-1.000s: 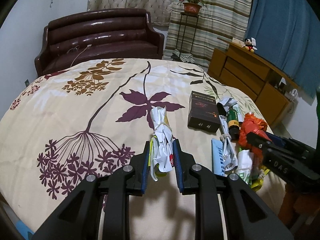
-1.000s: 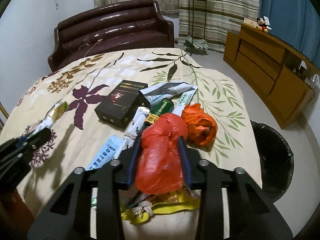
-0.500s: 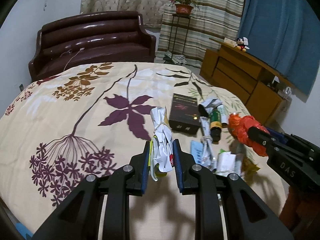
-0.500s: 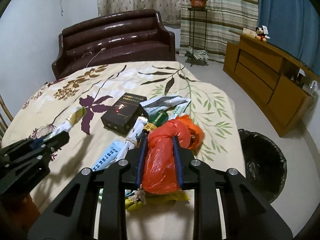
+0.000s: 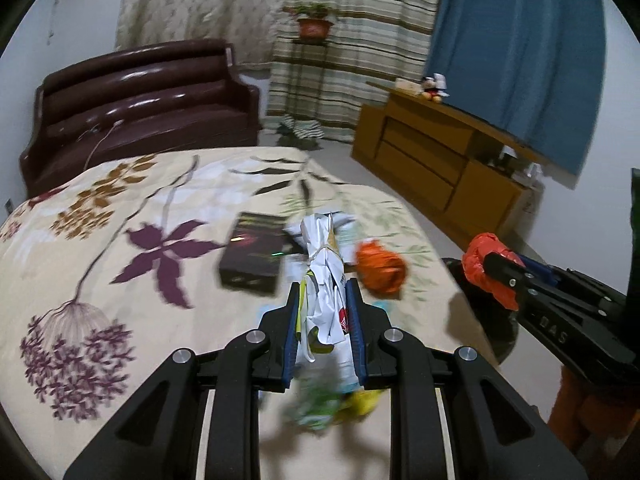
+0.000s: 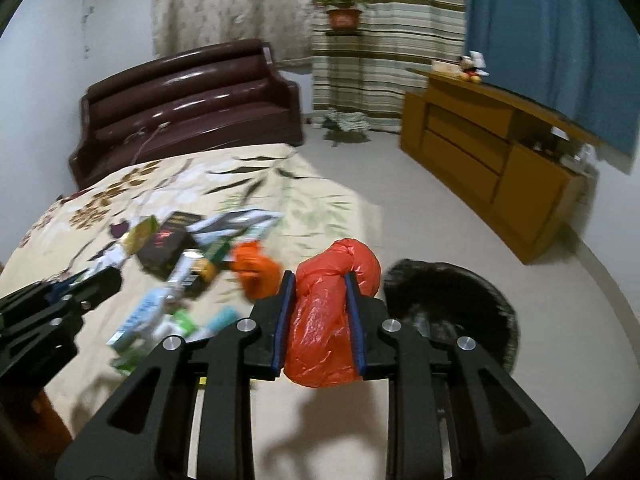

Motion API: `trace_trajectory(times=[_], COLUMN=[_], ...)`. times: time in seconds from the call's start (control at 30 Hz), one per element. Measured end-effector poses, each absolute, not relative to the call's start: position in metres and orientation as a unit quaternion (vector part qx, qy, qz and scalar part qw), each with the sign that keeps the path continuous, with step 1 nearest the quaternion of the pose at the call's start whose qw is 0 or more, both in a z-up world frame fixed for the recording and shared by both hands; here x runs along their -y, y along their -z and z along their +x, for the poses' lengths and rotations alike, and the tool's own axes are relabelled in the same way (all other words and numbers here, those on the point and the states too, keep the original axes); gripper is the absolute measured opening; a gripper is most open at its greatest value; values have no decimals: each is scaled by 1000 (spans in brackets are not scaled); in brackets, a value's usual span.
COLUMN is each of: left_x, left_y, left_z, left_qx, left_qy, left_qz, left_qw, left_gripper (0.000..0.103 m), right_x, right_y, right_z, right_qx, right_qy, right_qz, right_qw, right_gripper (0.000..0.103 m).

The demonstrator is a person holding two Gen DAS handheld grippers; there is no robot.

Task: Collect trash
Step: 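Carry both items over the black bin and open both tools to drop them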

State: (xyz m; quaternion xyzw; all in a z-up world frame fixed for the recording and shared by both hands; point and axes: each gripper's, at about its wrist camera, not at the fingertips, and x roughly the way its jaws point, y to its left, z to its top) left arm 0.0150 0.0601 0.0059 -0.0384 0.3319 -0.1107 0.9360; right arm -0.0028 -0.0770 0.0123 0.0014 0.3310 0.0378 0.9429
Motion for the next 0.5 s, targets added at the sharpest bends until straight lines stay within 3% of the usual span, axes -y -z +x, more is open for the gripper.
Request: trace_trajectory(times=[0.5], left_x=[62], left_y=[10], left_z=[38], left_qx=[-335], left_qy=[182], left_qz=[17], left_qw=[924], left_gripper=[23], right_x=[188], right_y=[17], right_z=[4], right_qx=[-345], right_qy=[50], right_qz=[28], right_qw=[937], right_gripper=[24])
